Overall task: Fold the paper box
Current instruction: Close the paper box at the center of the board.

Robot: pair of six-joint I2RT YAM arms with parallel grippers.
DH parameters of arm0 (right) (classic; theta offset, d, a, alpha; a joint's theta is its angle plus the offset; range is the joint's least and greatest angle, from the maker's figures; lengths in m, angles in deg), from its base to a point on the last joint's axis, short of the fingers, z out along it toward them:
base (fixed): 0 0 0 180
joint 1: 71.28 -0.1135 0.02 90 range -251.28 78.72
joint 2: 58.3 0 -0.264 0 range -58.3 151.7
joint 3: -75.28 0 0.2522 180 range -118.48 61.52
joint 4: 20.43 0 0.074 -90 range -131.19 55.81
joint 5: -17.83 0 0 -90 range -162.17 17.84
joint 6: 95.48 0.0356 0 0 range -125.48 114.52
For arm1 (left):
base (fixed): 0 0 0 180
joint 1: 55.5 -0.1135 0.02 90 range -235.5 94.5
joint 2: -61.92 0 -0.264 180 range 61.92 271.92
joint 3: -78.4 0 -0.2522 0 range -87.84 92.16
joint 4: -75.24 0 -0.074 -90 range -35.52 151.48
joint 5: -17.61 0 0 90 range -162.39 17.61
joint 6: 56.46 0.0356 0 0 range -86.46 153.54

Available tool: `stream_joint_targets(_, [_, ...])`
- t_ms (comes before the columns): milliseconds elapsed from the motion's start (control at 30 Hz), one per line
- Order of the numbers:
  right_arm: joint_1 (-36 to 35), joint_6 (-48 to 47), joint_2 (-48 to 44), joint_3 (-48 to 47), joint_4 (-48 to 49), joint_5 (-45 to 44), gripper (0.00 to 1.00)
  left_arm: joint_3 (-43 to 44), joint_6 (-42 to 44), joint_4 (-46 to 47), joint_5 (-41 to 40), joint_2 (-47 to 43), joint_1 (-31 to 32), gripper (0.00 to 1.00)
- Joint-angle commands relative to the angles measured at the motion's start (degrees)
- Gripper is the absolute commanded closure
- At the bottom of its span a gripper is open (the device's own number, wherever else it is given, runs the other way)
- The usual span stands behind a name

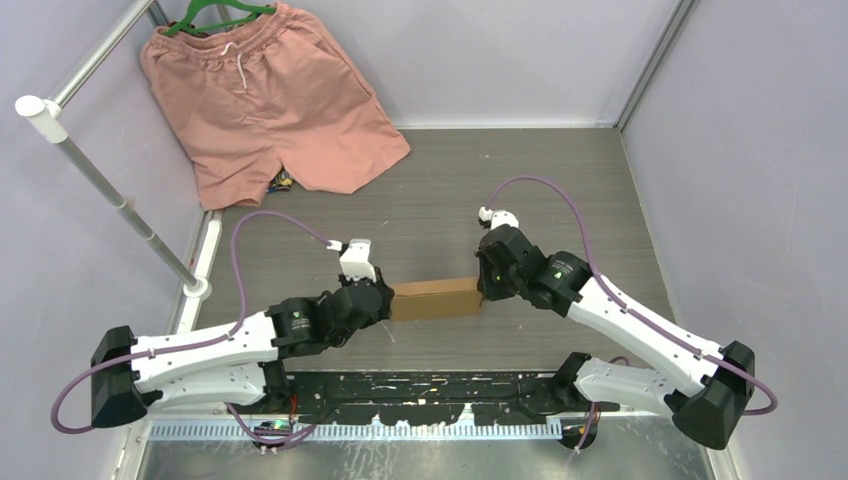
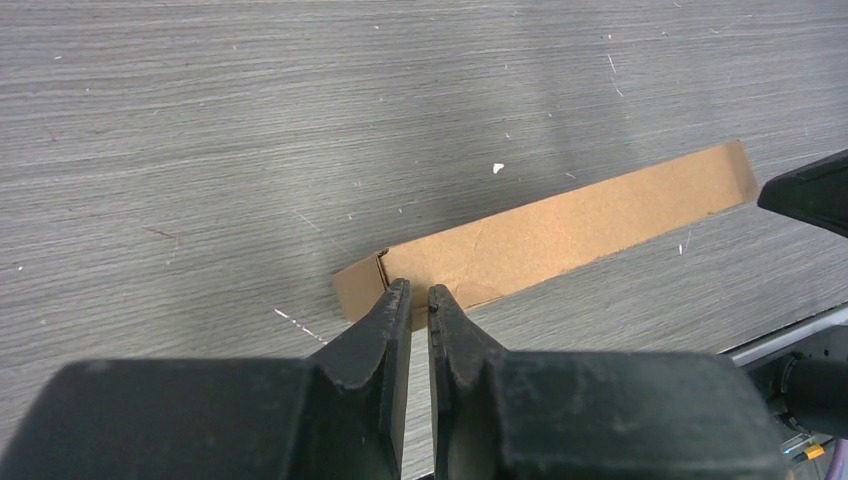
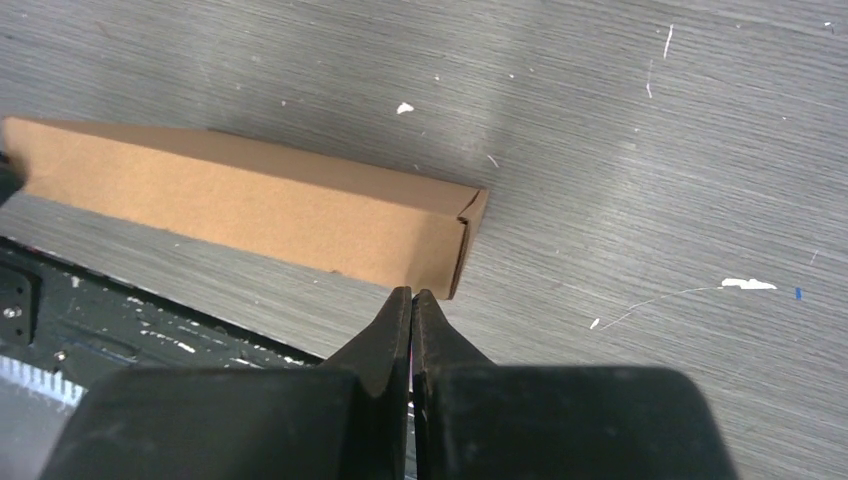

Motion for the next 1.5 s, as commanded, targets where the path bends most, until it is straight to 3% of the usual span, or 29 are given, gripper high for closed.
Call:
stream_joint_targets(0, [-0.6,-1.4,1.0,-5.8,0.5,2.2,0.96,0.0,1.4,-5.1,1.1,2.5,0.3,0.86])
stream_joint_targets(333, [-4.0,-1.2,9.0,-9.9,3.2,3.4,0.96,1.1,3.1,-2.3,2.1,4.8,0.3,0.86])
stream_joint_targets(833, [-4.4,1.5,10.7,-2.6,7.0,4.4,0.96,6.0,2.8,-8.1,1.4,-0.5,0.3,0.79])
stream_joint_targets(1100, [-4.3,1.6,10.9,-2.1,7.6,4.6,0.96,8.4,5.3,-6.7,1.9,2.6,0.3,0.86])
stream_joint_targets(1467, [-4.4,1.6,10.3,-1.4,7.6,4.5,0.96,9.9,8.4,-3.3,2.5,5.4,-1.5,0.86])
